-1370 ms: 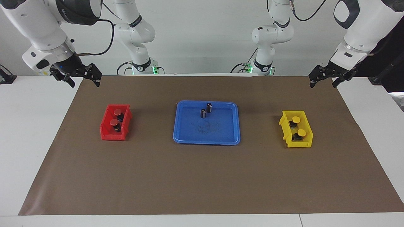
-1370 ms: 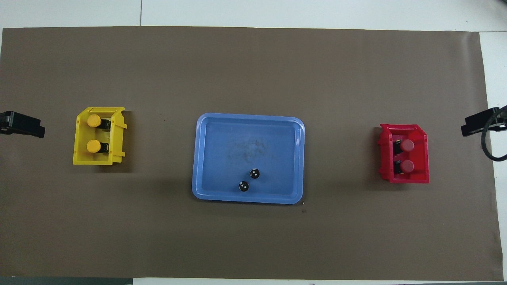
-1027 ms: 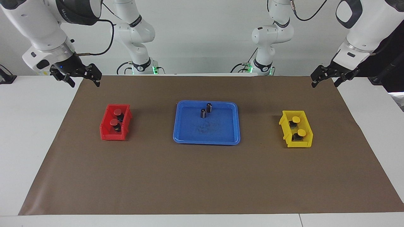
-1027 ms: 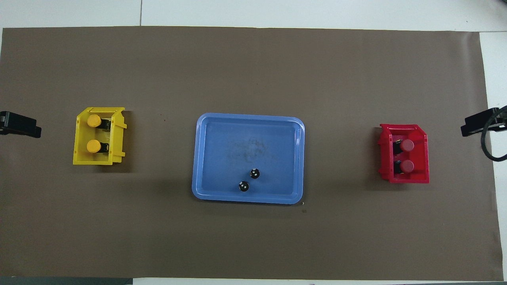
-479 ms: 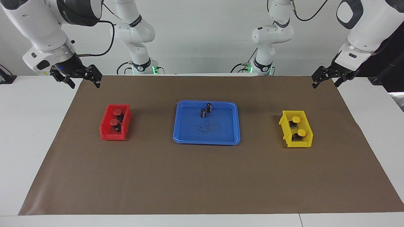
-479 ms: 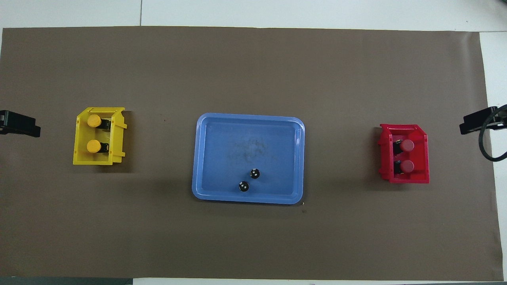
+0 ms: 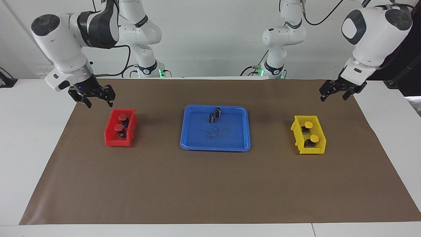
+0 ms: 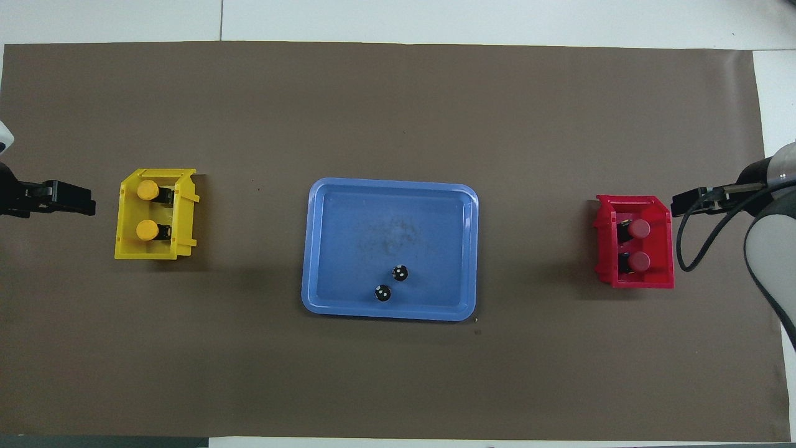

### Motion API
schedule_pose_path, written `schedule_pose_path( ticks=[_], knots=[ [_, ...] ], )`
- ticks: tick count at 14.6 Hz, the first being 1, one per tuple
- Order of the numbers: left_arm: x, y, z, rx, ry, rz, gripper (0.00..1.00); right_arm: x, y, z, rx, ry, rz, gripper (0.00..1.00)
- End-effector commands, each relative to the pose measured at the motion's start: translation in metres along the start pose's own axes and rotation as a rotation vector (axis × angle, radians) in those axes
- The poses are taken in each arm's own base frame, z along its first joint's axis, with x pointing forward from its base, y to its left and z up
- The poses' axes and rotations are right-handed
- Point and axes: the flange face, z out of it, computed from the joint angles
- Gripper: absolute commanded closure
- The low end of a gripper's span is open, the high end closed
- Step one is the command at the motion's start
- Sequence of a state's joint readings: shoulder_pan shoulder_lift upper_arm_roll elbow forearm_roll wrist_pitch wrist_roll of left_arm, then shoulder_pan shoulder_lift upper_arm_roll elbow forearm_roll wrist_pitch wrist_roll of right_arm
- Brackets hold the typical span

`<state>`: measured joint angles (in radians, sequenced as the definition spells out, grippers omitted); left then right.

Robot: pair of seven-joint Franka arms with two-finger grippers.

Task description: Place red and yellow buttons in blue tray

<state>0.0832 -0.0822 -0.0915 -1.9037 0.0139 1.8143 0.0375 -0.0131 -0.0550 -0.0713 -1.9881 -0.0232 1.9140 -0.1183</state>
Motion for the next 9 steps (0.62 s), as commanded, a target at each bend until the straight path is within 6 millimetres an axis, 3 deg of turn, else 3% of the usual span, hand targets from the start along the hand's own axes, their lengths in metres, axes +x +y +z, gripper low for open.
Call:
schedule_pose_path(
  ticks=[1, 5, 9],
  knots=[
    [-0.008, -0.001, 0.031, 0.017, 0.031, -0.015, 0.18, -0.002, 0.0, 0.045, 0.006, 0.009, 0.004, 0.2],
    [0.018, 0.009, 0.082, 0.005, 0.051, -0.039, 0.21, -0.005, 0.003, 0.092, 0.003, 0.024, 0.009, 0.26],
    [0.023, 0.018, 0.109, 0.001, 0.027, -0.03, 0.21, -0.01, 0.007, 0.103, 0.004, 0.026, 0.023, 0.34]
  ],
)
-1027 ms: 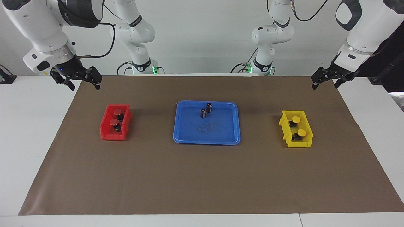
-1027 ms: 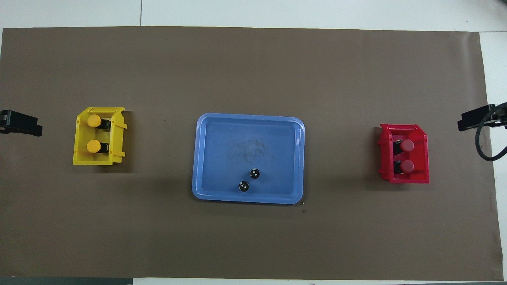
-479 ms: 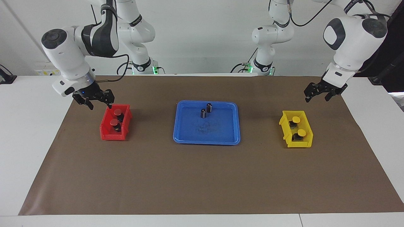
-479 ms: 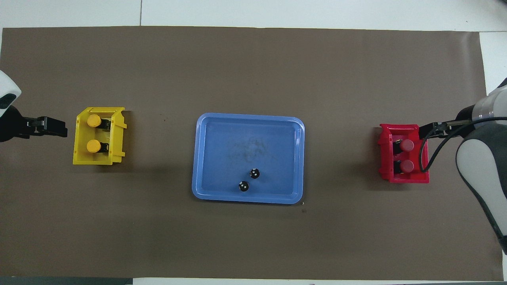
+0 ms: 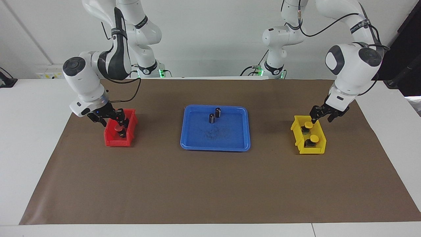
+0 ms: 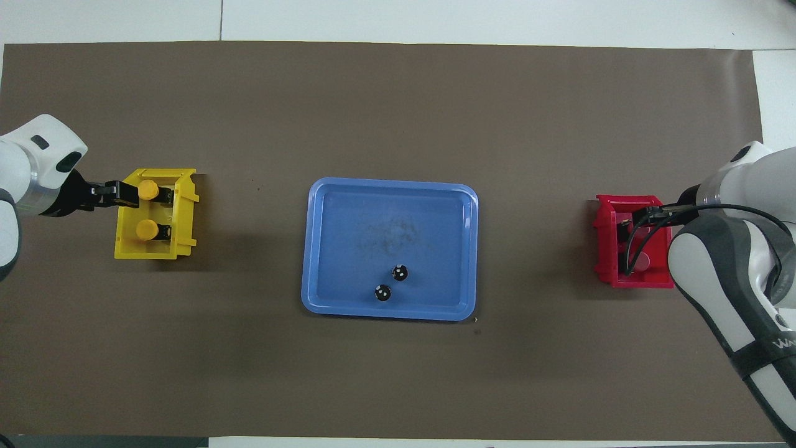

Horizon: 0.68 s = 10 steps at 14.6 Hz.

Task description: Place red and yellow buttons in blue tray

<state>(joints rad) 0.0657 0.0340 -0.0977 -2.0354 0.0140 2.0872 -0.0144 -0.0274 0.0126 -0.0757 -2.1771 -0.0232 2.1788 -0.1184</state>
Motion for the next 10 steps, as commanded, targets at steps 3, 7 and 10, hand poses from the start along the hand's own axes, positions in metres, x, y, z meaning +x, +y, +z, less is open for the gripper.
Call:
schedule_pose_path(
  ticks=[3, 7, 10],
  knots=[
    [-0.015, 0.005, 0.023, 0.015, -0.031, -0.006, 0.21, -0.003, -0.005, 0.005, 0.008, 0.03, 0.01, 0.34],
    [-0.023, 0.001, 0.04, 0.014, -0.025, -0.001, 0.26, 0.0, -0.011, 0.009, 0.036, 0.043, 0.024, 0.34],
    [-0.031, -0.001, 0.051, 0.014, -0.028, -0.007, 0.29, -0.002, -0.011, 0.011, 0.036, 0.047, 0.023, 0.34]
  ],
)
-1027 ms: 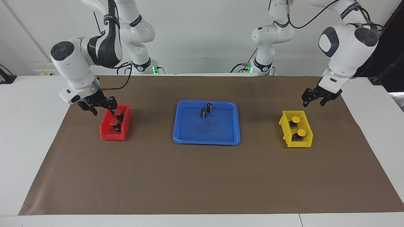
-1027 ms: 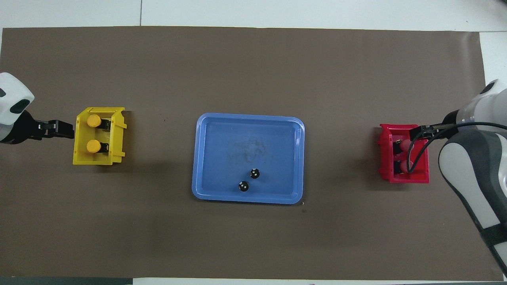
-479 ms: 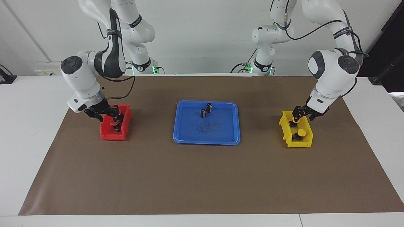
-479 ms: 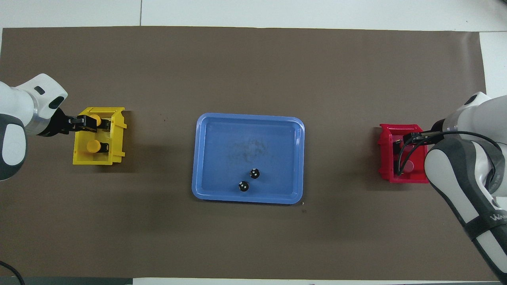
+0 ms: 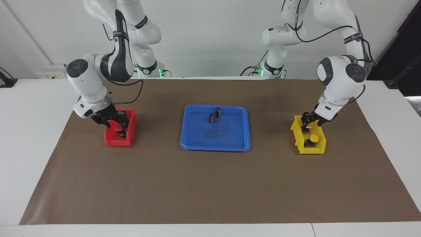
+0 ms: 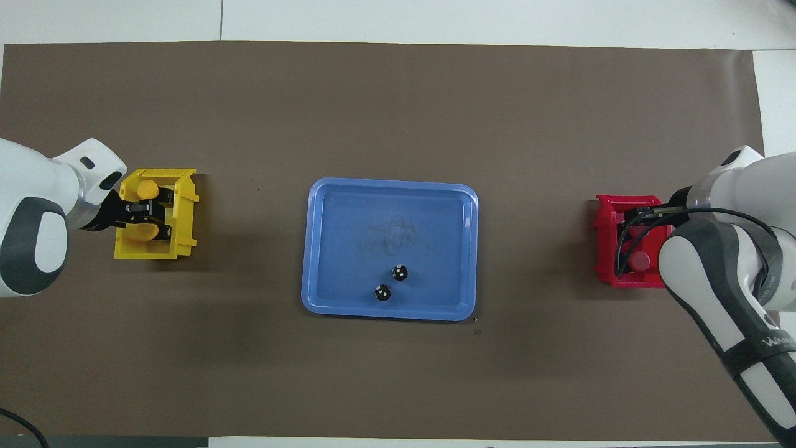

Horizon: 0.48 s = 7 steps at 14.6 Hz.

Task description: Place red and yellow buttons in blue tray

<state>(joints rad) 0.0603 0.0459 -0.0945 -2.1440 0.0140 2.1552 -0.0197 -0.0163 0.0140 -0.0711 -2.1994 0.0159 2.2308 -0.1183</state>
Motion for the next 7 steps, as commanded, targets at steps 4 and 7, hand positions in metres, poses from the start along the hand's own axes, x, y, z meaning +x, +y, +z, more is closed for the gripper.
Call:
schedule_pose_path(
  ticks=[4, 7],
  knots=[
    [-0.012, -0.004, 0.006, 0.014, 0.035, -0.001, 0.29, -0.006, 0.0, 0.019, 0.006, 0.017, 0.009, 0.35],
    [-0.006, 0.0, -0.001, 0.014, 0.038, -0.006, 0.24, -0.006, 0.0, 0.02, 0.005, 0.02, 0.004, 0.38]
  ],
)
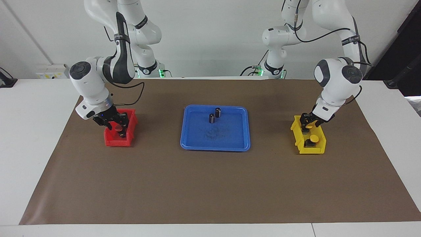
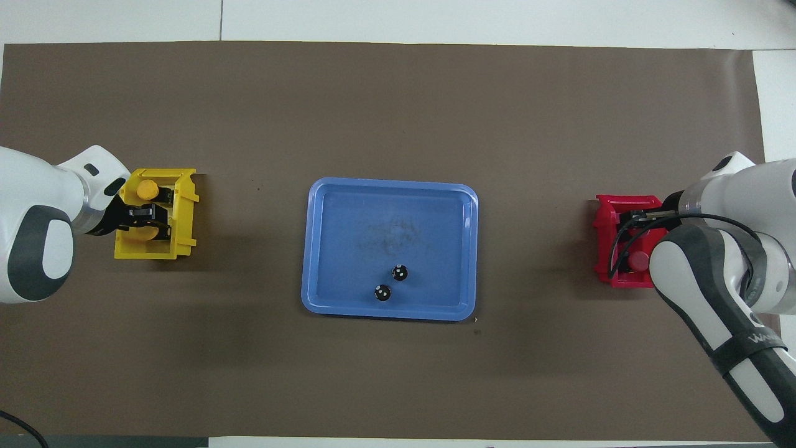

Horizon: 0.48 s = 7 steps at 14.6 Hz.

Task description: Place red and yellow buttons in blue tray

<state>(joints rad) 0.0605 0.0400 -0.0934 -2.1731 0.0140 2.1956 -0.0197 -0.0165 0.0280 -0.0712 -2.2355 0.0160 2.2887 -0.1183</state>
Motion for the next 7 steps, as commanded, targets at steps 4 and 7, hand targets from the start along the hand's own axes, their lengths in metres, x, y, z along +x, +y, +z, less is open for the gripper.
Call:
schedule_pose_path(
  ticks=[4, 7],
  knots=[
    [0.003, 0.002, -0.044, 0.018, 0.004, 0.01, 0.0, -0.008, 0.002, 0.012, 0.008, 0.001, 0.005, 0.4],
    [0.01, 0.002, -0.106, 0.023, -0.039, 0.012, 0.0, -0.009, 0.001, 0.013, 0.008, 0.003, 0.001, 0.46]
  ],
)
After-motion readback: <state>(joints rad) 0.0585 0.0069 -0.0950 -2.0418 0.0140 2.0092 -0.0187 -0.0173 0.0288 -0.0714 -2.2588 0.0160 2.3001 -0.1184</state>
